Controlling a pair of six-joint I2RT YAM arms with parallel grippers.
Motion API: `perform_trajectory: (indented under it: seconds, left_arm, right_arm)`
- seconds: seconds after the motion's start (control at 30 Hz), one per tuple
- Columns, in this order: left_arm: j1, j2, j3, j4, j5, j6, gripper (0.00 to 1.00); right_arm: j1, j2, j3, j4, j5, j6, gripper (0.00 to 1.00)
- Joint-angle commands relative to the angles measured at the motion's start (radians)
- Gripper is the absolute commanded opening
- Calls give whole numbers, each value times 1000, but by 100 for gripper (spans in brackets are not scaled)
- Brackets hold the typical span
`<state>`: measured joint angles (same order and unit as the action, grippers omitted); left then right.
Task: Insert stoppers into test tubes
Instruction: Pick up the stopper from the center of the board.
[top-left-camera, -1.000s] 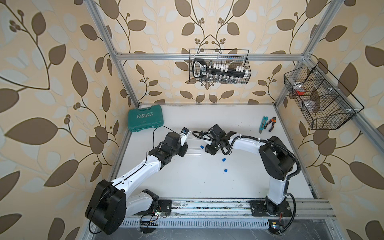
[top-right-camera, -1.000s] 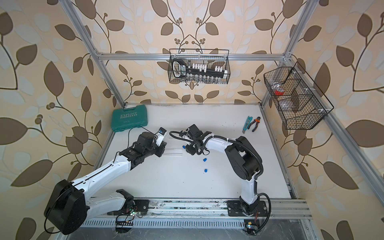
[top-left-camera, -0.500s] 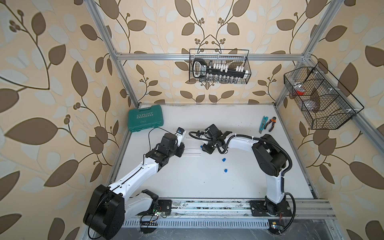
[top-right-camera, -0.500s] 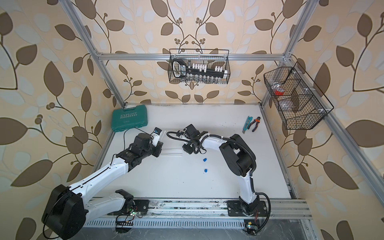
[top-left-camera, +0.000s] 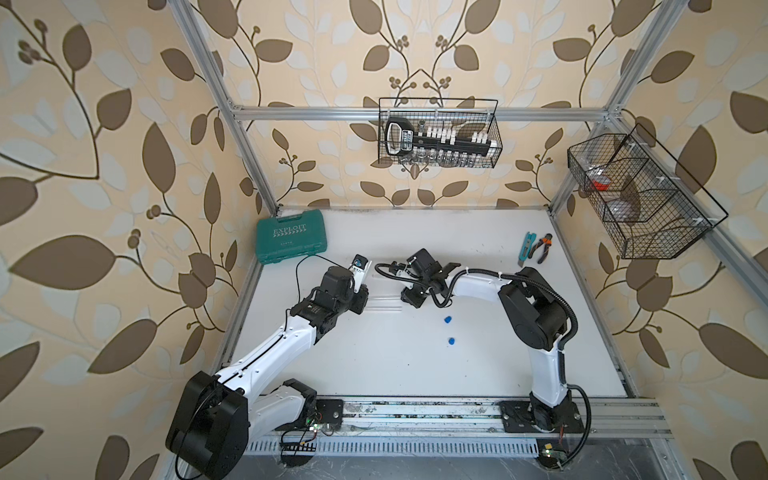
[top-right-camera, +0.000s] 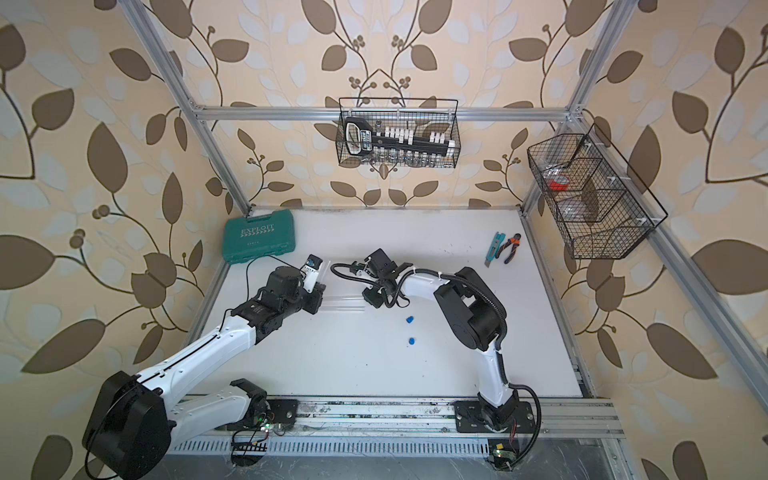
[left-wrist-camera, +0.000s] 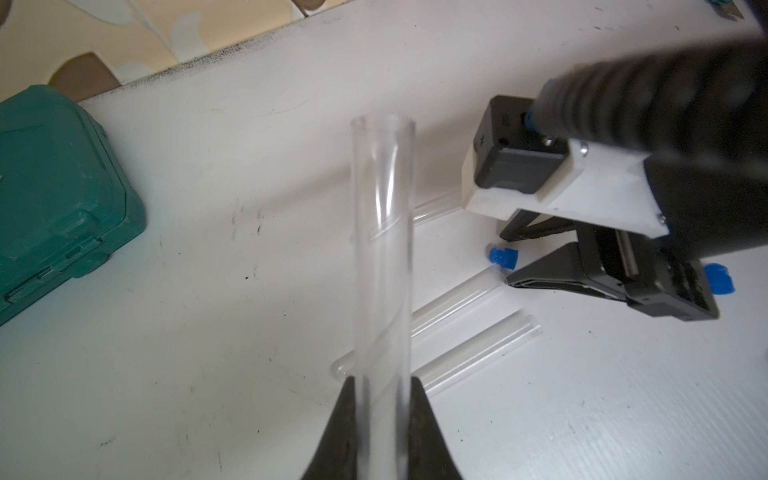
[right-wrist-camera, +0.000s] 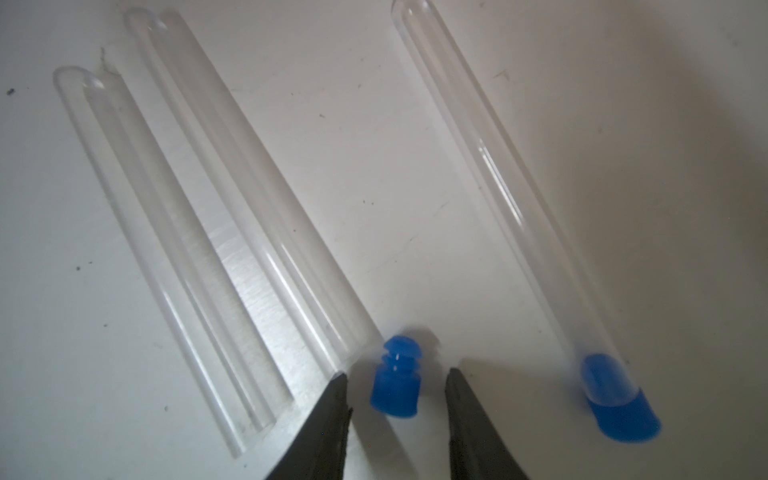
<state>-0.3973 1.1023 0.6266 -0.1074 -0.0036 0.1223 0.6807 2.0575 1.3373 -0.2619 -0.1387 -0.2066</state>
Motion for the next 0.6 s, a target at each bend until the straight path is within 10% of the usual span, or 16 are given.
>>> perform_trajectory:
  seconds: [0.0, 0.57]
  left_arm:
    - [12, -25, -7, 11, 3, -12, 0]
    - [17, -25, -7, 12, 10, -9, 0]
  right_arm:
    - [6, 41, 24, -20, -13, -4, 35]
    - [6, 47, 19, -27, -7, -22, 21]
